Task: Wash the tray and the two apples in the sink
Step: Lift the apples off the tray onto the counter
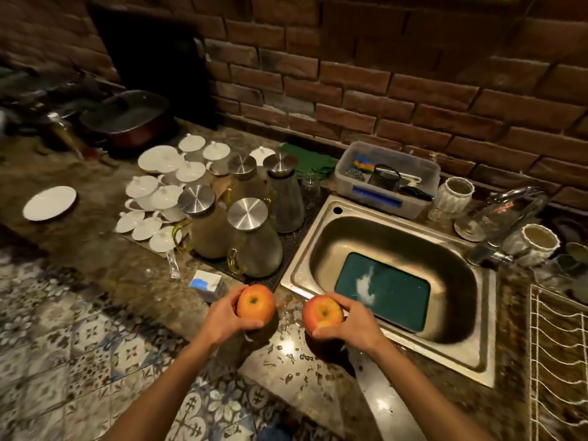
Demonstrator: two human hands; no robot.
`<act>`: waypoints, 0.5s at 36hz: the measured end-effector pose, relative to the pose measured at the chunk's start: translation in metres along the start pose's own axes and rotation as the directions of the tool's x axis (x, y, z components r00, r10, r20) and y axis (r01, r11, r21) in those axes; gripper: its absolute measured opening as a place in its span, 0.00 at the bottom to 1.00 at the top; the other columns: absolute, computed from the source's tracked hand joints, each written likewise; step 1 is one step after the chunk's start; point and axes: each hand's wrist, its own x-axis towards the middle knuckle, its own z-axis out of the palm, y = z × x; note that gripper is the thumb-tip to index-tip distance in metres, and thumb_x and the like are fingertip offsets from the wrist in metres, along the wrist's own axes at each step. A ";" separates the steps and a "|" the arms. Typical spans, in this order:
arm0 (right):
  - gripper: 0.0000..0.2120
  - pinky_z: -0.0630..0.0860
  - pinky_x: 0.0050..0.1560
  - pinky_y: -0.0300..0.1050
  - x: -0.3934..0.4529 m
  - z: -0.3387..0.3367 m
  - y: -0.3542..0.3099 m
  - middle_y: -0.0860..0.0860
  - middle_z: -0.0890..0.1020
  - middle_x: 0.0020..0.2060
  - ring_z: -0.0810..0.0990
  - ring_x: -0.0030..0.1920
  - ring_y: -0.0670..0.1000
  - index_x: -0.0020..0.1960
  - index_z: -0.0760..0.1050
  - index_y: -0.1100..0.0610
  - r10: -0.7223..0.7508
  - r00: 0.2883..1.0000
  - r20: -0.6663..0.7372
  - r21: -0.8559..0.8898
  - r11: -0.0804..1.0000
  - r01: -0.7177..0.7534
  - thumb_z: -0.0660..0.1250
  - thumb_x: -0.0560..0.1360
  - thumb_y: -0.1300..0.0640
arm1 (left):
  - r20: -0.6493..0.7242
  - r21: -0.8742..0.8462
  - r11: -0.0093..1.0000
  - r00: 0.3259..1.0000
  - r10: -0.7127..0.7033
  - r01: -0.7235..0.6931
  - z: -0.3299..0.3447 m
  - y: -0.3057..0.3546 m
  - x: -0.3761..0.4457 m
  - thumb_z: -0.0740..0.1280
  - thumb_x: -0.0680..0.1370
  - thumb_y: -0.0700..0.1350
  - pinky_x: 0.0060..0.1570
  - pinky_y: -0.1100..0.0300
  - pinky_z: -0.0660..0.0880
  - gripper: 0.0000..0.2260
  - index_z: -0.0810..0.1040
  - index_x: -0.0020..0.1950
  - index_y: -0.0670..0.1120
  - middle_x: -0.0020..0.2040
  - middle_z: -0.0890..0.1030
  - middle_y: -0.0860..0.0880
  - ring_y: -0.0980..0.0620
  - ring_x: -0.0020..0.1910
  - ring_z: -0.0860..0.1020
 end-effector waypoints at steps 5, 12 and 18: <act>0.48 0.77 0.64 0.46 0.007 0.028 0.001 0.45 0.81 0.59 0.80 0.59 0.48 0.72 0.73 0.46 0.034 0.999 -0.014 0.018 0.999 -0.033 0.86 0.55 0.47 | -0.002 -0.057 0.998 1.000 -0.024 0.024 -0.002 -0.016 0.008 0.85 0.58 0.43 0.62 0.42 0.79 0.48 0.68 0.76 0.53 0.67 0.75 0.49 0.44 0.65 0.77; 0.44 0.75 0.49 0.29 0.017 0.055 0.001 0.42 0.82 0.54 0.80 0.51 0.41 0.68 0.76 0.44 0.080 0.997 -0.008 0.055 0.995 -0.080 0.87 0.55 0.49 | 0.007 -0.064 0.998 1.000 -0.029 0.029 -0.004 -0.029 0.021 0.84 0.60 0.39 0.60 0.46 0.80 0.48 0.68 0.77 0.51 0.69 0.74 0.47 0.45 0.65 0.76; 0.47 0.78 0.65 0.49 0.024 0.067 0.001 0.44 0.82 0.58 0.81 0.58 0.48 0.69 0.75 0.43 0.097 0.995 -0.027 0.063 0.993 -0.095 0.87 0.52 0.46 | 0.018 -0.065 0.997 0.999 -0.048 0.049 -0.006 -0.037 0.030 0.85 0.59 0.39 0.63 0.44 0.78 0.48 0.69 0.76 0.52 0.68 0.76 0.47 0.45 0.65 0.77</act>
